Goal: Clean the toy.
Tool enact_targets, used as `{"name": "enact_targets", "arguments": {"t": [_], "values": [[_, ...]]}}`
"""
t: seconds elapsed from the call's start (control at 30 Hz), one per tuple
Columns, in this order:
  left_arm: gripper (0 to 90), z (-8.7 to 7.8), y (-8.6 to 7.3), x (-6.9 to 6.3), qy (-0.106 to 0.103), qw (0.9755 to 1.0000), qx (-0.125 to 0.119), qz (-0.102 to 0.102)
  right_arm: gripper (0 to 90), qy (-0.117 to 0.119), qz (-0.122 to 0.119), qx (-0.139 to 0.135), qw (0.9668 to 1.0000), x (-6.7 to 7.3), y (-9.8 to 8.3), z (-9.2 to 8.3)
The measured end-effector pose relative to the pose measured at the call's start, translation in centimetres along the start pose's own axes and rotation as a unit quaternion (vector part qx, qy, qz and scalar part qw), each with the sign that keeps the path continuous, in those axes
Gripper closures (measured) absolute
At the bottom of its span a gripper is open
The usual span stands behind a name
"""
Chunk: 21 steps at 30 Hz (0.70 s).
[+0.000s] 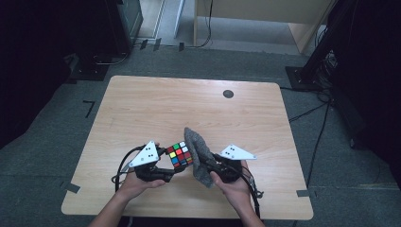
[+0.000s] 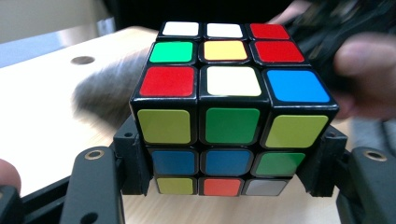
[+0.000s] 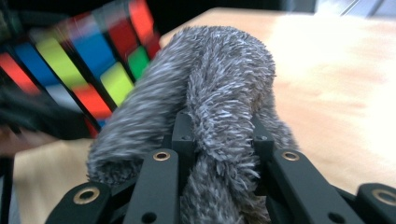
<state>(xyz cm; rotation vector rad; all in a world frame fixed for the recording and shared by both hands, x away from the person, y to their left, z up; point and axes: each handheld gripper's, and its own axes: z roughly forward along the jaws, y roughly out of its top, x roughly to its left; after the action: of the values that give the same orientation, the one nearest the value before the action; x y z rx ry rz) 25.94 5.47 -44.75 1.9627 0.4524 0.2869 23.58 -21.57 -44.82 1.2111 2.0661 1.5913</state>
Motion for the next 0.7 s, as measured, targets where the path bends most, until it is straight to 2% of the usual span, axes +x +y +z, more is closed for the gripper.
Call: {"name": "enact_targets", "arguments": {"t": [0.03, 0.07, 0.13, 0.17, 0.2, 0.23, 0.27, 0.33, 0.37, 0.4, 0.47, 0.53, 0.6, 0.67, 0.7], "values": [[33.8, 0.0, 0.0, 0.0, 0.000, 1.0000, 0.000, 0.000, 73.0, -0.005, 0.000, -0.017, 0.9999, 0.1, 0.4, -0.5], [33.8, 1.0, -0.3, -0.3, 0.027, 0.9984, 0.046, 0.016, 73.1, -0.012, -0.012, -0.030, 0.9994, 0.4, 0.8, -0.8], [33.9, 2.1, -0.4, -0.8, 0.050, 0.9946, 0.088, 0.025, 73.0, -0.011, -0.043, -0.046, 0.9980, 1.5, 1.2, -1.3], [33.9, 2.1, -0.4, -0.8, 0.050, 0.9946, 0.088, 0.025, 72.9, -0.003, -0.060, -0.049, 0.9970, 2.1, 1.3, -1.2], [33.9, 2.5, -0.4, -1.0, 0.055, 0.9930, 0.100, 0.030, 72.9, -0.003, -0.060, -0.049, 0.9970, 2.1, 1.3, -1.2], [33.9, 2.8, -0.3, -1.3, 0.055, 0.9924, 0.106, 0.030, 72.7, 0.005, -0.077, -0.043, 0.9961, 2.8, 1.3, -1.0], [33.9, 2.9, -0.1, -1.7, 0.055, 0.9929, 0.102, 0.026, 72.2, 0.015, -0.108, -0.018, 0.9939, 4.1, 0.9, -0.1], [33.9, 2.9, 0.0, -1.9, 0.058, 0.9929, 0.099, 0.030, 72.1, 0.019, -0.115, -0.007, 0.9932, 4.6, 0.6, 0.3], [34.1, 2.9, 0.0, -2.1, 0.068, 0.9915, 0.103, 0.041, 71.7, 0.016, -0.123, -0.003, 0.9923, 5.0, 0.1, 0.8], [34.1, 2.6, -0.1, -2.2, 0.069, 0.9915, 0.098, 0.051, 71.6, 0.014, -0.116, -0.002, 0.9932, 4.9, 0.2, 0.8], [34.2, 2.4, 0.1, -2.3, 0.070, 0.9927, 0.086, 0.048, 71.6, 0.012, -0.096, -0.009, 0.9953, 4.0, 0.5, 0.5], [34.2, 2.3, 0.1, -2.3, 0.072, 0.9926, 0.084, 0.049, 71.7, -0.011, -0.083, -0.012, 0.9964, 3.0, 0.7, 0.2], [34.2, 2.3, 0.0, -2.2, 0.070, 0.9927, 0.085, 0.048, 72.1, -0.022, -0.071, -0.007, 0.9972, 2.2, 0.8, 0.0], [34.1, 2.3, 0.1, -2.1, 0.070, 0.9932, 0.082, 0.045, 72.4, -0.023, -0.067, -0.006, 0.9975, 2.2, 0.8, -0.2], [34.2, 2.3, 0.1, -2.1, 0.070, 0.9934, 0.081, 0.043, 72.4, -0.016, -0.071, -0.009, 0.9973, 2.4, 0.9, -0.2]]}}
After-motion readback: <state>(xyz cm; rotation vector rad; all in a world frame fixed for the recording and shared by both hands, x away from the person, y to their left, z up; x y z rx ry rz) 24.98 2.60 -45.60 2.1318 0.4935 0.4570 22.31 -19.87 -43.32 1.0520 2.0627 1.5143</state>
